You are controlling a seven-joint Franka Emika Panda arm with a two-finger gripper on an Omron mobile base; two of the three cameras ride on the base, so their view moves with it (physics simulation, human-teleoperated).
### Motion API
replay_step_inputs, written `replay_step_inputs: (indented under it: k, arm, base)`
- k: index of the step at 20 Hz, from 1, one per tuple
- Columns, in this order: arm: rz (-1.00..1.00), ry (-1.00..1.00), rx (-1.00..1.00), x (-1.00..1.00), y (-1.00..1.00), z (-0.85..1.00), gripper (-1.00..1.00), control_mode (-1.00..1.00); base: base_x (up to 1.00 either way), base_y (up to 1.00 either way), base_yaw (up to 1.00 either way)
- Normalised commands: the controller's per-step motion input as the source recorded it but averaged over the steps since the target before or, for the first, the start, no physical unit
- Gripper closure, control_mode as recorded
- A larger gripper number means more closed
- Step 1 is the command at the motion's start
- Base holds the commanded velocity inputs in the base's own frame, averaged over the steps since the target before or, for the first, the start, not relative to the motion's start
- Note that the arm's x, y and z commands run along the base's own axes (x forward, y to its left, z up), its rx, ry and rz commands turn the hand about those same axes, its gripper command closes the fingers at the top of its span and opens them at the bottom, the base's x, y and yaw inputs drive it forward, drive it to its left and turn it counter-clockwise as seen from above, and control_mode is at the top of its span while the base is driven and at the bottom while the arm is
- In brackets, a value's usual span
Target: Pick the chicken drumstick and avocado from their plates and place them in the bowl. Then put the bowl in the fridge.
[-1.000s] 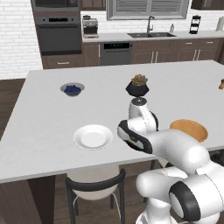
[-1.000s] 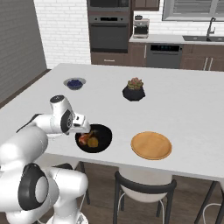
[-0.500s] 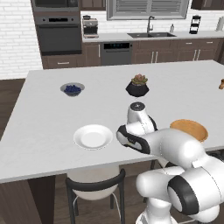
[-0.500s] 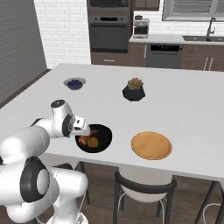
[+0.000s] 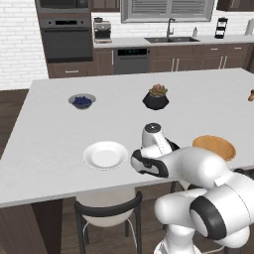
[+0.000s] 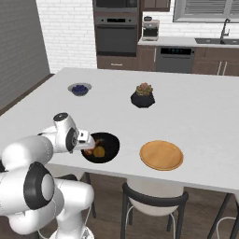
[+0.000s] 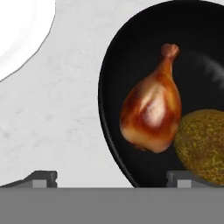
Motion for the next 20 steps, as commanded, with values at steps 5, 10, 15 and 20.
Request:
replay_step_inputs:
  k: [5, 10, 15, 20]
  arm:
    - [0.08, 0.01, 0.00, 0.02, 0.00, -0.16, -1.00, -1.00]
    - [0.07, 0.00, 0.00, 0.04, 0.00, -0.07, -1.00, -1.00]
    - [0.07, 0.00, 0.00, 0.13, 0.00, -0.12, -1.00, -1.00]
    - [0.04, 0.00, -0.01, 0.21, 0.00, -0.18, -1.00, -1.00]
  base:
    - [0.00, 0.00, 0.00]
    - [0.00, 0.00, 0.00]
    - [0.00, 0.00, 0.00]
    - [0.00, 0.00, 0.00]
